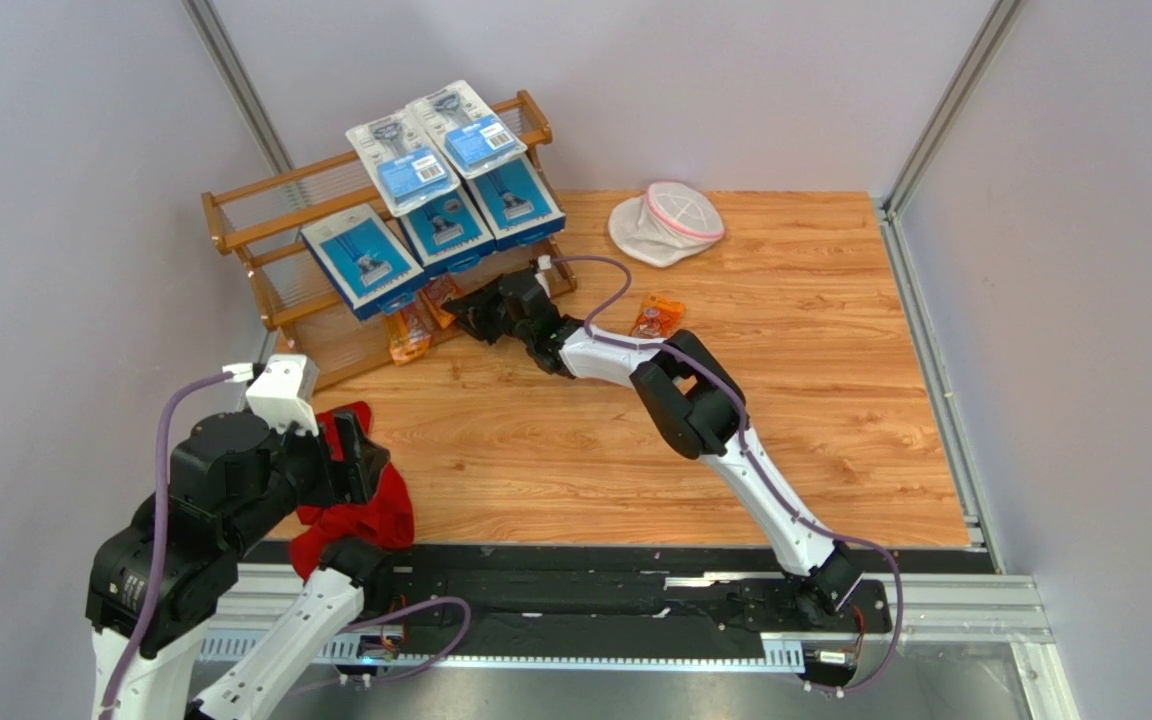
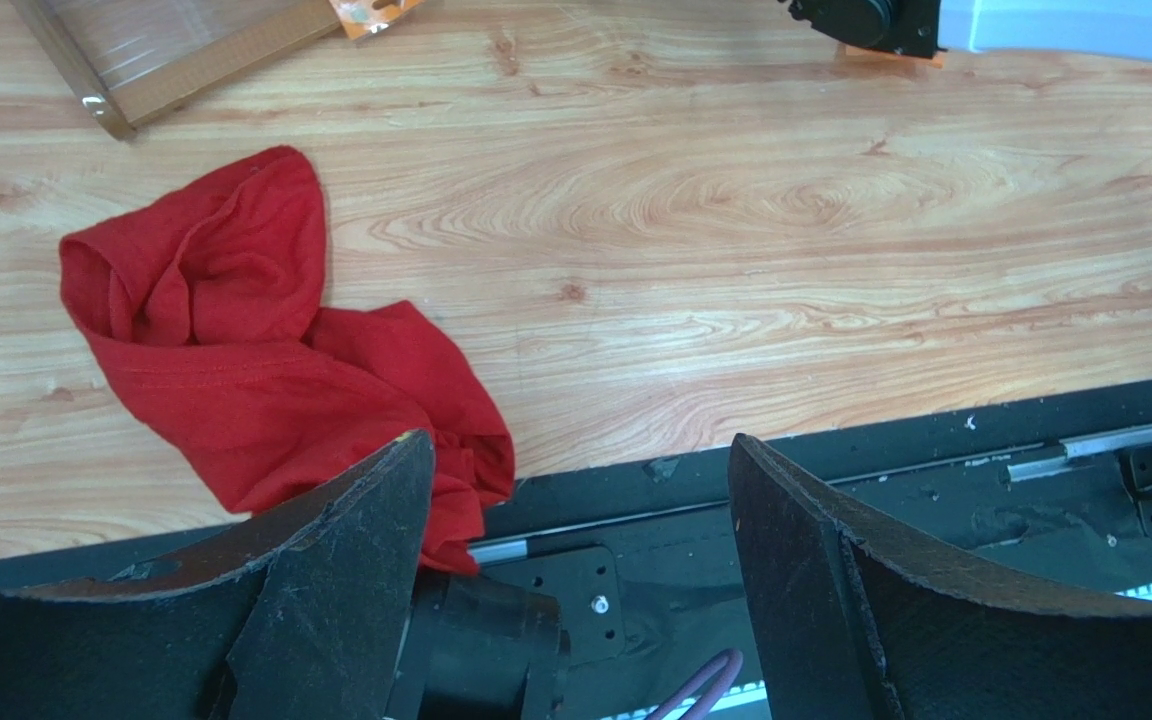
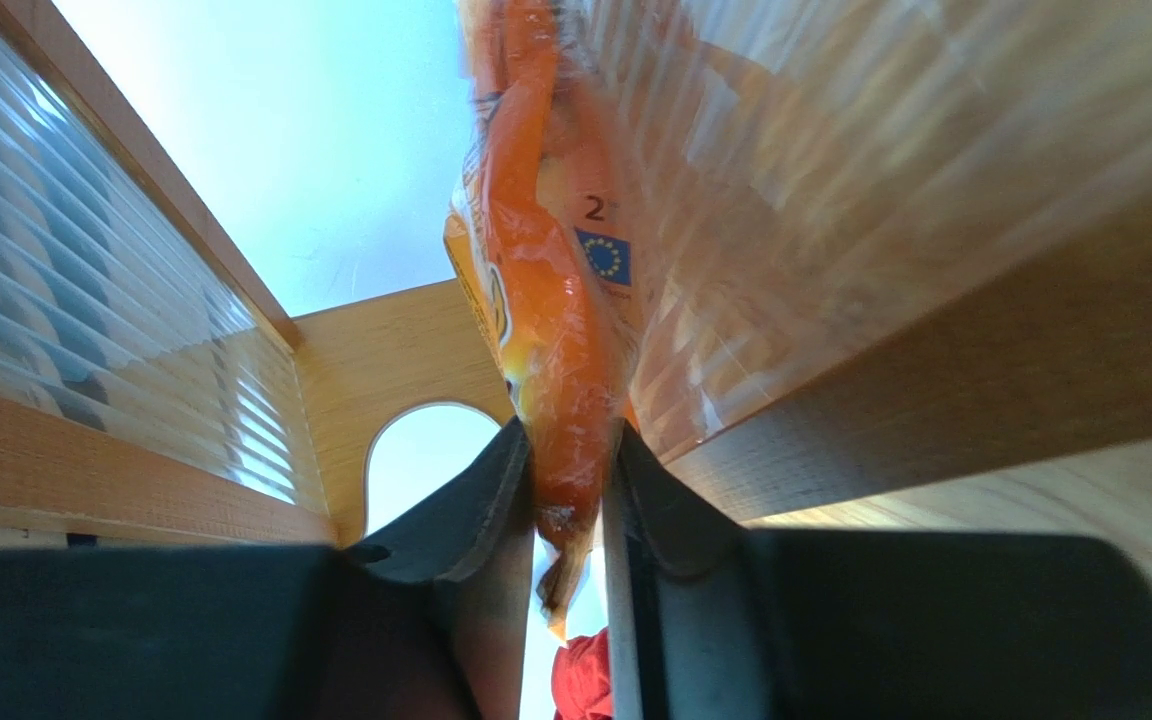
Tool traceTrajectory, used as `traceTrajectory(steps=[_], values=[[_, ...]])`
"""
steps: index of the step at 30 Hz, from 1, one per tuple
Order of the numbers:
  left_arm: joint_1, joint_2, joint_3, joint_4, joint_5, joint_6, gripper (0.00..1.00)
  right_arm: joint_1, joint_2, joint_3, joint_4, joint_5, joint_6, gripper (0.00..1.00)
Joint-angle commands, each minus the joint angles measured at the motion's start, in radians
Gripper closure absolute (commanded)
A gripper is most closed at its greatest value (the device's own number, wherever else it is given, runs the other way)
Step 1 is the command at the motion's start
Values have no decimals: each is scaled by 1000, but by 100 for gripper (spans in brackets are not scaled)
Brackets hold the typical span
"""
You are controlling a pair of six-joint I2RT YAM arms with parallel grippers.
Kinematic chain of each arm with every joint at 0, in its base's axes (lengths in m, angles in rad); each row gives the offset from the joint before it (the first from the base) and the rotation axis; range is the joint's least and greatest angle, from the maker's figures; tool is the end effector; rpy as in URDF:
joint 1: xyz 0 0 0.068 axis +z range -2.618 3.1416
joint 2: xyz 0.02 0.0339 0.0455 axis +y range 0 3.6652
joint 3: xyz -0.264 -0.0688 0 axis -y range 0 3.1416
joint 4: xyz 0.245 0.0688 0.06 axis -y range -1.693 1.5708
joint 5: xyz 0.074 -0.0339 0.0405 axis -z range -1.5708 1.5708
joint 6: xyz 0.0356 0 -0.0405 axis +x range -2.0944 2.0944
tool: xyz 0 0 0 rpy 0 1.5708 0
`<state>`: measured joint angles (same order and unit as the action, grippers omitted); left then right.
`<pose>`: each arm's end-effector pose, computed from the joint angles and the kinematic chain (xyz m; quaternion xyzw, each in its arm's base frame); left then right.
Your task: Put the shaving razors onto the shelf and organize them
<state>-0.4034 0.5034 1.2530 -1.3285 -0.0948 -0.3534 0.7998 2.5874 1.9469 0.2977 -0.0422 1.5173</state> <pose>0.0186 -0.0043 0.3918 -0.0006 0.8788 -0.1369 0.4571 0.4031 0.4170 0.1173 0.2755 0.7694 0.5347 0.2150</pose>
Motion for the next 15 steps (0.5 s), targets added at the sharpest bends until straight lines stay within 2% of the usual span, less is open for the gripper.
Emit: traceTrajectory(steps=[1, 8, 13, 15], values=[[3, -8, -9, 23, 18, 11, 20, 15, 20, 70, -43, 4, -55, 73], [5, -14, -9, 25, 24, 10, 20, 24, -4, 57, -75, -15, -88, 67], [2, -14, -12, 25, 36, 10, 20, 27, -50, -34, -66, -16, -111, 62], [3, -19, -13, 23, 37, 10, 20, 27, -75, -68, -49, -18, -111, 58]])
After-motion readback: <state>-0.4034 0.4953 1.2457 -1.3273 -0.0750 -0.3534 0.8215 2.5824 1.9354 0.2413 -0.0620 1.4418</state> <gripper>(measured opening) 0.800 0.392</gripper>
